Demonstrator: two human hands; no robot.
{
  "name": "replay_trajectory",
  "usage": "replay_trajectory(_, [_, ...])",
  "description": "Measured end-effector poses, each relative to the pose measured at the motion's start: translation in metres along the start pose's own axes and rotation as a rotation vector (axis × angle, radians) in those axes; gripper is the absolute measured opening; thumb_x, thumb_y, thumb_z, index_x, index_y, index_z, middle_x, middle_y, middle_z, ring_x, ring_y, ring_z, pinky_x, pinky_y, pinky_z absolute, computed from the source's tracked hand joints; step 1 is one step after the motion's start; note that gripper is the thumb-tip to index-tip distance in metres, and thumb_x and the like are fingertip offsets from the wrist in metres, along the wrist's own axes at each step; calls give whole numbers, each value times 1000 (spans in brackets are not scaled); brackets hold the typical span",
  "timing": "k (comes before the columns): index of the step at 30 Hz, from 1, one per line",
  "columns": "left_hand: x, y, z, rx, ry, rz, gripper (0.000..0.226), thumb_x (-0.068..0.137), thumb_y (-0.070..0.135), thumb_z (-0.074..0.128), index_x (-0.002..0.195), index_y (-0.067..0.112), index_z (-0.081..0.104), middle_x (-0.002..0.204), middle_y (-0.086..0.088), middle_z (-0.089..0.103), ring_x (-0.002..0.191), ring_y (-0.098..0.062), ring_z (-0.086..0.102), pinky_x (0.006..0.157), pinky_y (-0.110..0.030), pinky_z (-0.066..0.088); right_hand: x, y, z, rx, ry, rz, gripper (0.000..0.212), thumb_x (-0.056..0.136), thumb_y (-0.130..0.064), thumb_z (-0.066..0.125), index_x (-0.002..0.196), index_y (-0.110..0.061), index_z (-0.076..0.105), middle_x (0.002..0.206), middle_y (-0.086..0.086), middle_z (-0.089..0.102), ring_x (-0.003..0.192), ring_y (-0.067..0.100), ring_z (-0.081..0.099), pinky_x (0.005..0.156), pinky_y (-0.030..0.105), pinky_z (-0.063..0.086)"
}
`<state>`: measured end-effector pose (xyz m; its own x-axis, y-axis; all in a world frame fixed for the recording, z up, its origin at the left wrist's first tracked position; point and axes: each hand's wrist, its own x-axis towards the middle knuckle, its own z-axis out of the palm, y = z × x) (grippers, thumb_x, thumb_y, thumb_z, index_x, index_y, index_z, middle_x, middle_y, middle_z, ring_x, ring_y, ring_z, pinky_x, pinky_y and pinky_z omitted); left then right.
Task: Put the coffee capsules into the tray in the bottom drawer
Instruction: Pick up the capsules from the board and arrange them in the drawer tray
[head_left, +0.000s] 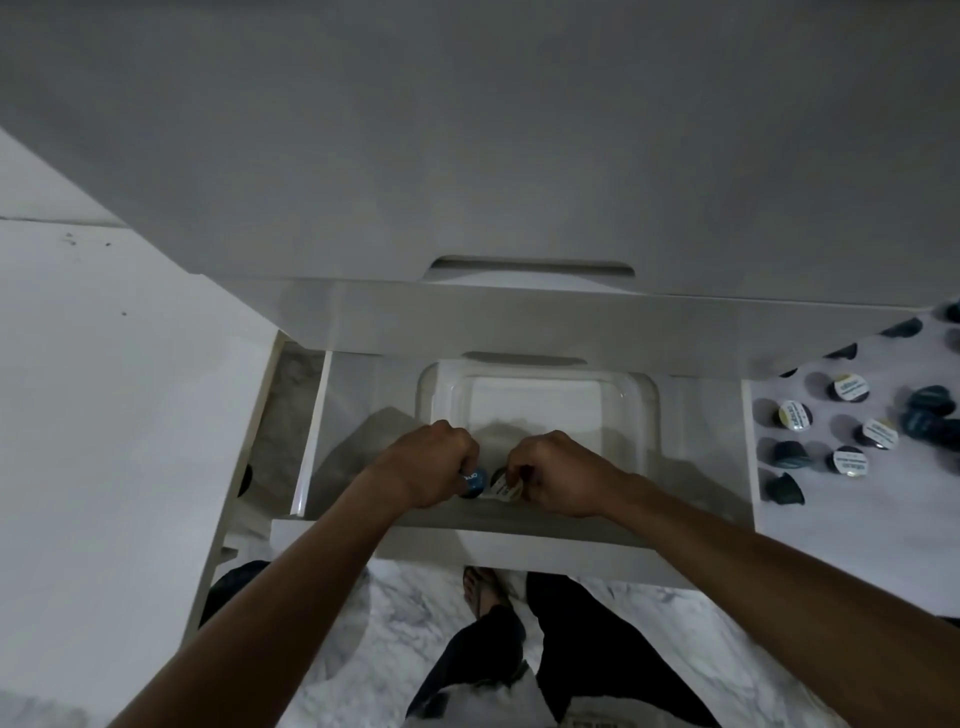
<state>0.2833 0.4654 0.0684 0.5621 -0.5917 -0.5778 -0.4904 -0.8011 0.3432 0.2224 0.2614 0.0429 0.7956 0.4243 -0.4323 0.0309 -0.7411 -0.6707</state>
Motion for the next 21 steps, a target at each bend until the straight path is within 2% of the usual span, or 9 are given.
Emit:
replay_trajectory(3, [1, 0, 1, 42, -1, 13, 9, 85, 13, 65, 91, 19, 63, 100, -6, 65, 92, -22, 62, 78, -35, 52, 1, -3, 1, 15, -5, 4, 28, 76, 5, 61, 98, -10, 70, 99, 7, 68, 84, 15, 60, 72, 26, 50])
replay_trajectory(6, [-1, 1, 1, 80, 5, 15, 9, 87, 16, 63, 95, 19, 61, 102, -7, 63, 94, -24, 61, 80, -35, 51, 3, -6, 3, 26, -3, 19, 29, 75, 6, 61, 96, -11, 70, 97, 8, 69, 85, 19, 63, 74, 33, 54])
replay_trajectory(10, [-6, 3, -1, 84, 23, 17, 12, 88, 18, 64, 100, 19, 61, 106, -9, 61, 96, -25, 60, 81, -35, 51, 3, -7, 3, 15, 16, 50, 26, 77, 5, 61, 93, -14, 70, 93, 7, 69, 80, 18, 62, 66, 26, 51])
replay_trajectory(13, [-12, 3, -4, 54, 60, 32, 17, 88, 24, 66, 103, 20, 62, 108, -7, 63, 97, -23, 61, 83, -37, 52, -2, -7, 2, 27, 54, 77, 27, 78, 3, 65, 92, -20, 69, 93, 4, 69, 79, 16, 64, 68, 28, 55])
replay_trajectory(15, [-17, 5, -9, 27, 106, 37, 24, 88, 30, 66, 110, 23, 61, 112, -4, 63, 99, -21, 60, 85, -38, 52, -9, -7, -1, 73, 118, 113, 28, 79, 0, 68, 94, -24, 68, 93, 2, 68, 79, 12, 65, 70, 29, 57])
replay_trajectory(17, [-23, 7, -14, -1, 170, 50, 31, 86, 33, 67, 115, 24, 60, 115, -2, 64, 103, -20, 60, 88, -39, 51, -20, -9, -6, 131, 216, 144, 31, 80, -6, 72, 105, -24, 67, 101, -1, 67, 84, 9, 65, 71, 25, 57])
replay_trajectory(21, [-29, 17, -23, -146, 299, 104, 35, 84, 36, 69, 117, 25, 62, 112, 0, 69, 102, -14, 63, 85, -38, 54, -52, -21, -15, 323, 473, 192, 48, 78, -17, 80, 123, -21, 63, 109, -3, 66, 89, 5, 64, 73, 22, 57])
